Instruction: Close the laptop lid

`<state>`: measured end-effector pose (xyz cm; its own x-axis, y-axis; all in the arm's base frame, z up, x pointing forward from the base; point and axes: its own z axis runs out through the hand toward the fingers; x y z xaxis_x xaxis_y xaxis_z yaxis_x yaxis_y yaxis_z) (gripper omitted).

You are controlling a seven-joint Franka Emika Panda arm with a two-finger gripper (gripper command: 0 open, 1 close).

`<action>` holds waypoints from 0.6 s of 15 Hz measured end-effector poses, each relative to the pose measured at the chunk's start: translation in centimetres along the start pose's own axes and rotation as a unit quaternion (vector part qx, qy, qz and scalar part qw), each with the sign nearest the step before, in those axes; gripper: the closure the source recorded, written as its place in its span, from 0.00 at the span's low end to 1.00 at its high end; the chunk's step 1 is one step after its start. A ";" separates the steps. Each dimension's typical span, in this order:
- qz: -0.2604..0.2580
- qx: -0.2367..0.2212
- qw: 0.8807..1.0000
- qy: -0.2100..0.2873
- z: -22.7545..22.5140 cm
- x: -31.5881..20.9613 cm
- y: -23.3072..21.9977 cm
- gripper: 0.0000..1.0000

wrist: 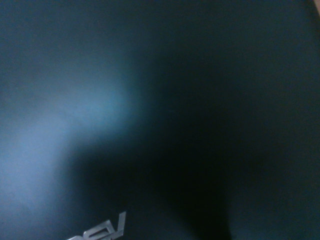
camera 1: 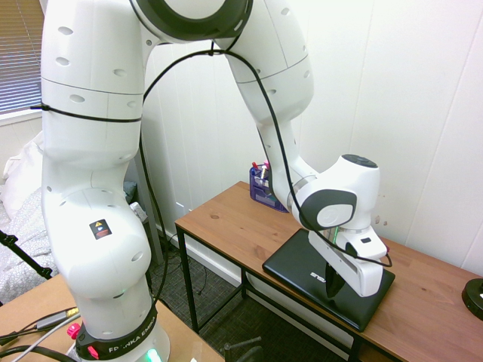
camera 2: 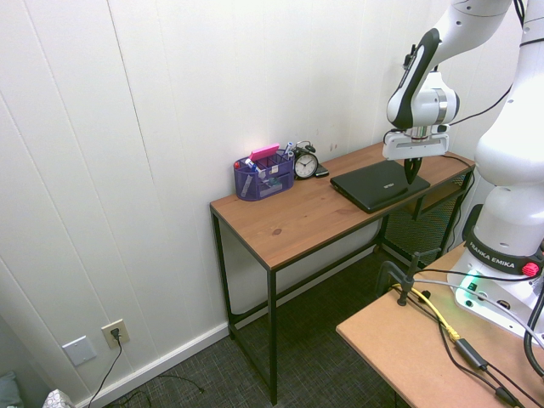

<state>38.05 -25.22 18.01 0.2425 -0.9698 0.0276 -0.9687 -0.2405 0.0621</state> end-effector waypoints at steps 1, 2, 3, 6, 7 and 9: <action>-0.001 0.004 1.000 0.002 0.1 0.2 0.1 1.00; -0.002 0.006 1.000 0.005 -0.1 0.4 0.1 1.00; -0.002 0.009 1.000 0.009 -0.2 0.6 0.2 1.00; -0.007 0.015 1.000 0.021 -1.3 1.0 0.2 1.00; -0.011 0.017 0.999 0.027 -1.9 1.2 0.3 1.00; -0.020 0.021 0.999 0.037 -3.2 1.1 0.9 0.00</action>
<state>37.63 -26.34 21.32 0.2827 -0.9541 0.0989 -0.9592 -0.2820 0.0219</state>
